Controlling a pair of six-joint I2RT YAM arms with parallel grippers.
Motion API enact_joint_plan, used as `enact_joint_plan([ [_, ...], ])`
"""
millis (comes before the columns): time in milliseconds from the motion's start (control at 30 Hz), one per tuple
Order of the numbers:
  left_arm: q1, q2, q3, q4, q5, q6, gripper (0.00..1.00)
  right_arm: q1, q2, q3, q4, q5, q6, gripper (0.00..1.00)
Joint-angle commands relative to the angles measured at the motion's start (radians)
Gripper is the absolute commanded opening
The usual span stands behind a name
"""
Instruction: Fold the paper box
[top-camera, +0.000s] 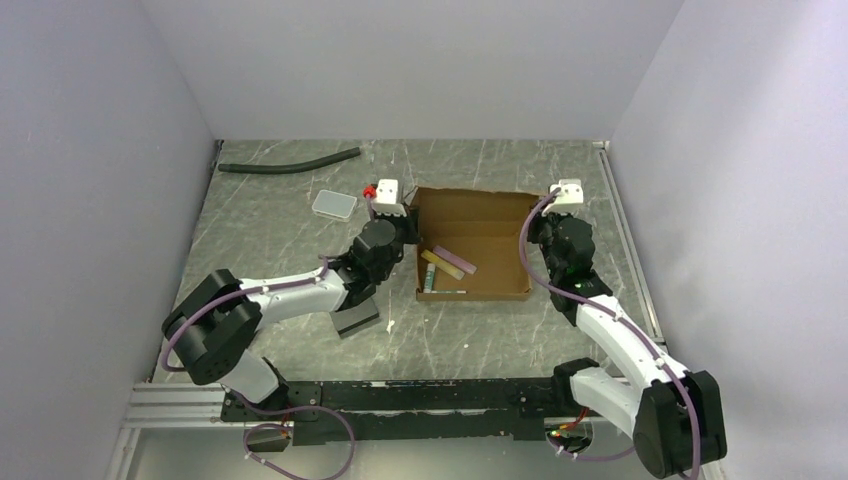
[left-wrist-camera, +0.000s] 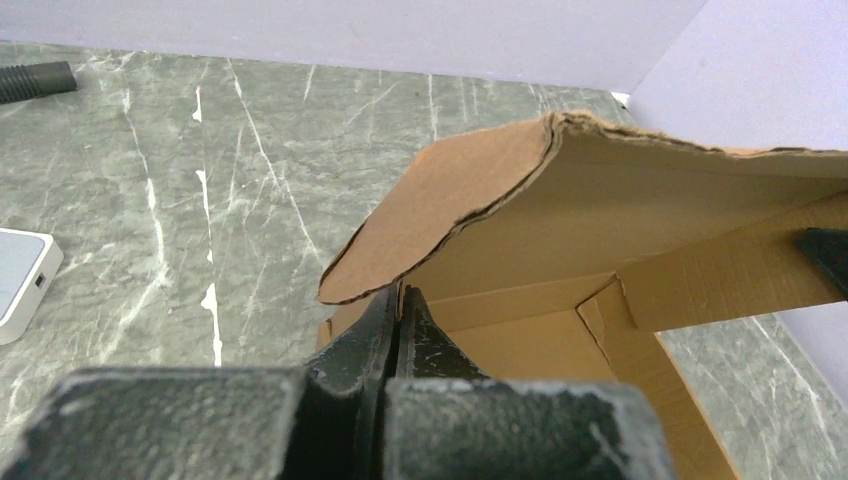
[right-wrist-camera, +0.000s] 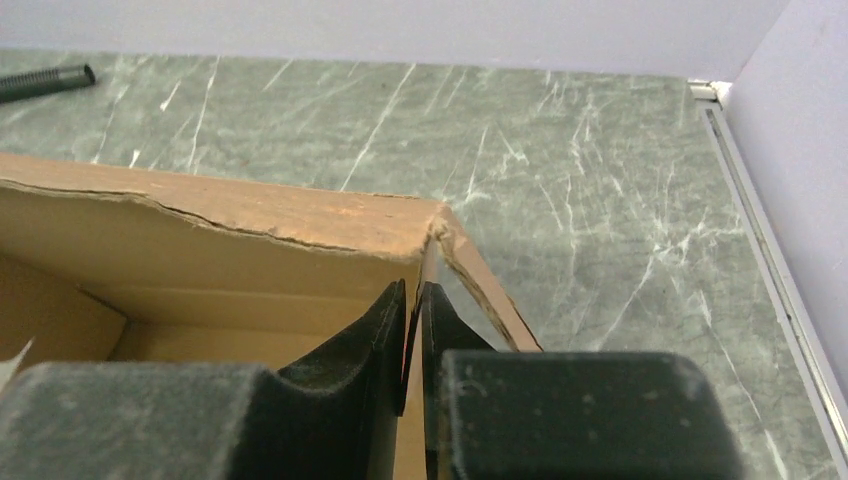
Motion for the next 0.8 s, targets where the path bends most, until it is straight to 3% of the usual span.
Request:
enact_joint_plan([
  [0,-0.022,-0.026,-0.038,0.017,0.008,0.012,0.00,0.022,-0.016,-0.013,-0.172,-0.138,-0.008,0.14],
  [300,-0.023,-0.036,-0.040,0.006,0.028,-0.050,0.00,0.022,-0.068,-0.002,-0.280,-0.096,-0.086,0.14],
  [767,-0.037,-0.024,0.063,-0.212,0.061,-0.251,0.00,0.022,-0.095,-0.008,-0.301,-0.108,-0.138,0.13],
])
